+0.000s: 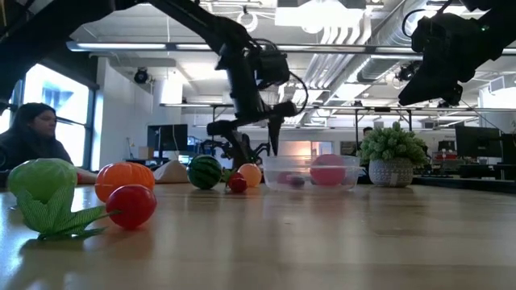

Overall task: Pick and placing Produce into tupperware
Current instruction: Put the peach into the transparent bin

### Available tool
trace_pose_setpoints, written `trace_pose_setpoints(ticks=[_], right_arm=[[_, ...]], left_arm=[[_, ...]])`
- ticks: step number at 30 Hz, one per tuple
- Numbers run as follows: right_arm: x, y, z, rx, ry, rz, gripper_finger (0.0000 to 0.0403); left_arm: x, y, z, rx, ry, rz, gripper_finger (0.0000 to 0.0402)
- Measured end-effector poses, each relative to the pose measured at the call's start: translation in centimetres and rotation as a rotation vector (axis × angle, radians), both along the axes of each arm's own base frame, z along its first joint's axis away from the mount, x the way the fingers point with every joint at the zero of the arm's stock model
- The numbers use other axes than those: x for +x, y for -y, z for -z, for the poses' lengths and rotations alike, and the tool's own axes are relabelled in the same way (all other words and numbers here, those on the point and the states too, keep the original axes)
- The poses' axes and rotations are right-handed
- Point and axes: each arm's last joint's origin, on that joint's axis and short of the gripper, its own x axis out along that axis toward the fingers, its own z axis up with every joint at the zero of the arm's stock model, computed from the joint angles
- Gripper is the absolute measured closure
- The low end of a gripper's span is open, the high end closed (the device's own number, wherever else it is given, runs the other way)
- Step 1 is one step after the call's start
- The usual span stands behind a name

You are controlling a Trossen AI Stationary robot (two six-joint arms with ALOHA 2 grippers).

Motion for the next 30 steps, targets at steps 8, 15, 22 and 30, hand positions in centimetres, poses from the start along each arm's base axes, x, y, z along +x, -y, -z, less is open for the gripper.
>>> trace_pose_setpoints(ticks=[8,15,22,30], right_arm=[[0.0,0.0,0.0,0.0,0.0,0.0,0.0331],[0.0,0.0,0.0,0.0,0.0,0.0,0.0331],[0.0,0.0,0.0,0.0,0.0,0.0,0.0331],[0.0,0.0,0.0,0.0,0.0,0.0,0.0331]], left_arm=[[-0.4,-0.8,0.5,0.008,-0.028,-0.054,0.0103],[-0.5,-0.8,0.5,0.019,-0.038,-0.059,0.0103],[-0.8,-1.0,0.8,0.003,-0.053,-0.083,0.0103],[-0.5,-1.7,0.3,0.057,0.005,-0.106,0.0103]])
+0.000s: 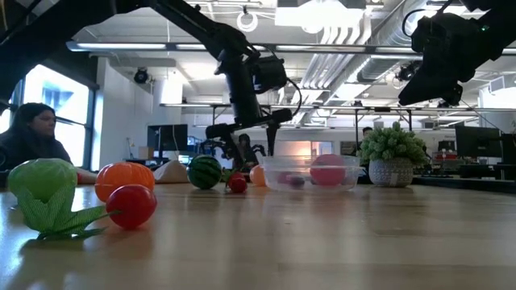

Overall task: Pick and placing Produce into tupperware
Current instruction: Put the peach into the transparent bin

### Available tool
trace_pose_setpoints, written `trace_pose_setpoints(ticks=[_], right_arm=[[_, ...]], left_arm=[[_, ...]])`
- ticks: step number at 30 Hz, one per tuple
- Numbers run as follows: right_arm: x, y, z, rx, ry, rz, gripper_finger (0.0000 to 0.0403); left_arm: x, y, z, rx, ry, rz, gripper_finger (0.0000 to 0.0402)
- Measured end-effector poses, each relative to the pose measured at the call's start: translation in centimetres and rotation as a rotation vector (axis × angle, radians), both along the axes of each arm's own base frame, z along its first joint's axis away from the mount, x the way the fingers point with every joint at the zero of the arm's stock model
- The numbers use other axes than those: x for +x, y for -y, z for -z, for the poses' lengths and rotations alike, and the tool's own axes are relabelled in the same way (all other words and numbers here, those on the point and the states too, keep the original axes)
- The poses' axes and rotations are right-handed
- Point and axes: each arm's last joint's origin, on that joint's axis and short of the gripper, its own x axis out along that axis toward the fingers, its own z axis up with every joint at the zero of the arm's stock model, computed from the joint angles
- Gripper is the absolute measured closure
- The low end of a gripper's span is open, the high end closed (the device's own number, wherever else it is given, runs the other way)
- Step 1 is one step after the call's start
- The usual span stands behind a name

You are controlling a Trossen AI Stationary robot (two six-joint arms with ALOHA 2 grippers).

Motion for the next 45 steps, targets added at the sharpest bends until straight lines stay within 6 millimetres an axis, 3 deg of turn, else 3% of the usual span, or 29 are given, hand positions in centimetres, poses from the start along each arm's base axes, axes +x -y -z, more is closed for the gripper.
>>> trace_pose_setpoints(ticks=[4,12,22,32,45], right_arm=[[0.0,0.0,0.0,0.0,0.0,0.0,0.0331],[0.0,0.0,0.0,0.0,0.002,0.0,0.0331],[0.0,0.0,0.0,0.0,0.004,0.0,0.0331],[0.0,0.0,0.0,0.0,0.004,0.0,0.0331],[0.0,0.0,0.0,0.0,0.005,0.0,0.0331]], left_arm=[[0.2,-0.6,-0.2,0.023,0.052,0.001,0.0103],[0.3,-1.4,1.4,-0.015,0.059,-0.002,0.0103],[0.5,-1.8,1.3,0.009,0.087,0.002,0.0103],[1.3,-2.1,3.4,-0.025,0.121,0.035,0.0103],[1.8,-2.5,2.8,0.025,0.148,0.085,0.0103]])
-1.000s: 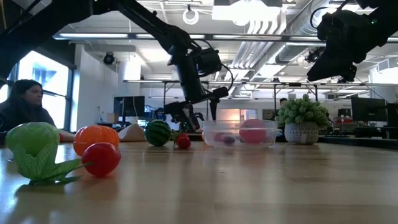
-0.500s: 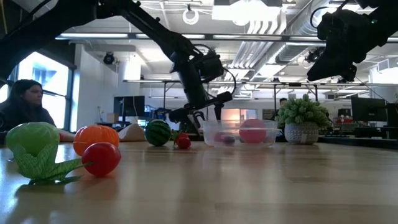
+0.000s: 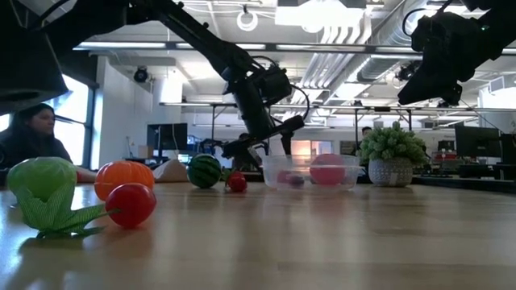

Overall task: Pick and placing Produce into tupperware
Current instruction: Put the peach into the transparent bin

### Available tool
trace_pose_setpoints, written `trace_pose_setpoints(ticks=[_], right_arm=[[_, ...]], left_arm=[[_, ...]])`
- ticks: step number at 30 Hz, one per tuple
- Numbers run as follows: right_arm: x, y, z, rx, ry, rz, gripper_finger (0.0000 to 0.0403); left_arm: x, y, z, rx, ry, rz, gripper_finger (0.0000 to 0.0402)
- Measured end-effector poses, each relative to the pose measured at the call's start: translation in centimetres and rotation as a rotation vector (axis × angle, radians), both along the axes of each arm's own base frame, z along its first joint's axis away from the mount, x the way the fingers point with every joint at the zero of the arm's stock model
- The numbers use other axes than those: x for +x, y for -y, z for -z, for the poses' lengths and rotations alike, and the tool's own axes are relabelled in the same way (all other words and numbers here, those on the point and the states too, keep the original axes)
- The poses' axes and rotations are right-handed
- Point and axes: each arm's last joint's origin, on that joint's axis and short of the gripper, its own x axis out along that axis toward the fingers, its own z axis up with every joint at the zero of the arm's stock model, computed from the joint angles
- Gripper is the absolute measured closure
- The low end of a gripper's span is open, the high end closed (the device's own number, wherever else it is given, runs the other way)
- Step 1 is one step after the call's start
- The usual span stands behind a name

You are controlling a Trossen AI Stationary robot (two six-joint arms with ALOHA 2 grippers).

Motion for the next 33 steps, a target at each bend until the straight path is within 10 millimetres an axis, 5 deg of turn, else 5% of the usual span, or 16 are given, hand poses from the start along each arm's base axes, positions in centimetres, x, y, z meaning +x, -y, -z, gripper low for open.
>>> trace_pose_setpoints(ticks=[33], right_arm=[[0.0,0.0,0.0,0.0,0.002,0.0,0.0331]], left_arm=[[-0.5,-1.6,-1.5,-0.007,0.037,-0.006,0.0103]])
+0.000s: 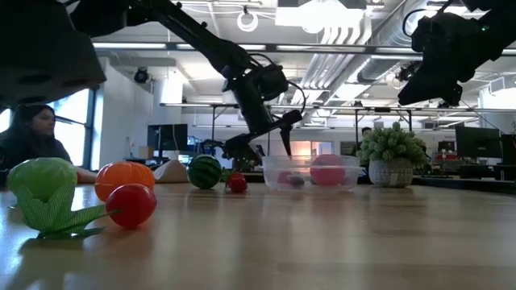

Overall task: Pick and placing Produce into tupperware
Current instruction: Put the peach into the transparent bin

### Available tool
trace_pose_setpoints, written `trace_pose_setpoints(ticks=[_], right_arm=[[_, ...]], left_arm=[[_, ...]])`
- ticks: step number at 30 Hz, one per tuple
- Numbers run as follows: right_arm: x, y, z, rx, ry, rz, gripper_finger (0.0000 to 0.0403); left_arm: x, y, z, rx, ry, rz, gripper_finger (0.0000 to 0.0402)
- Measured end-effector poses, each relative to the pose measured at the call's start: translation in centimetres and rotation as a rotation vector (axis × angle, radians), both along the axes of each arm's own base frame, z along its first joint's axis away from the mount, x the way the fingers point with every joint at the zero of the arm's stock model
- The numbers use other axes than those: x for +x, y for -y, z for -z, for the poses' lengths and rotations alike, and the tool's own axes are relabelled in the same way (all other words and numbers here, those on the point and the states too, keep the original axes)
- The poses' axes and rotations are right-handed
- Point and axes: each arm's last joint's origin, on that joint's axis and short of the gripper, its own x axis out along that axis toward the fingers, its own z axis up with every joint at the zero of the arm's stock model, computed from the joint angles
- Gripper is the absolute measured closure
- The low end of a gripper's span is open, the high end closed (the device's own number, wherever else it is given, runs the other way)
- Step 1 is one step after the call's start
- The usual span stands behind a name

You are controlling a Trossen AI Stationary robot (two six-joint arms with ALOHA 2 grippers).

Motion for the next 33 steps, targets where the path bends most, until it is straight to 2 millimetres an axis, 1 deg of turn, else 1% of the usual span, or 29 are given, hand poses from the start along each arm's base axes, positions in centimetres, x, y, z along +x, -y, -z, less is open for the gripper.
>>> trace_pose_setpoints(ticks=[4,9,11,15,20,24,26,33], right_arm=[[0.0,0.0,0.0,0.0,0.0,0.0,0.0331],[0.0,0.0,0.0,0.0,0.0,0.0,0.0331],[0.0,0.0,0.0,0.0,0.0,0.0,0.0331],[0.0,0.0,0.0,0.0,0.0,0.0,0.0331],[0.0,0.0,0.0,0.0,0.0,-0.001,0.0331],[0.0,0.0,0.0,0.0,0.0,0.0,0.0331],[0.0,0.0,0.0,0.0,0.001,0.0,0.0331],[0.0,0.0,0.0,0.0,0.0,0.0,0.0331]], left_arm=[[0.0,-0.2,0.0,-0.006,0.013,0.005,0.0103],[0.5,-0.4,0.1,0.004,0.058,0.018,0.0103],[0.4,-0.3,0.3,-0.024,0.031,0.029,0.0103],[1.1,-0.7,0.5,-0.048,-0.002,0.047,0.0103],[2.2,-1.5,0.2,-0.057,-0.03,0.073,0.0103],[2.7,-1.8,-0.2,-0.054,-0.043,0.098,0.0103],[2.8,-1.9,-0.3,-0.056,-0.05,0.104,0.0103],[2.9,-2.0,0.6,-0.08,-0.079,0.114,0.0103]])
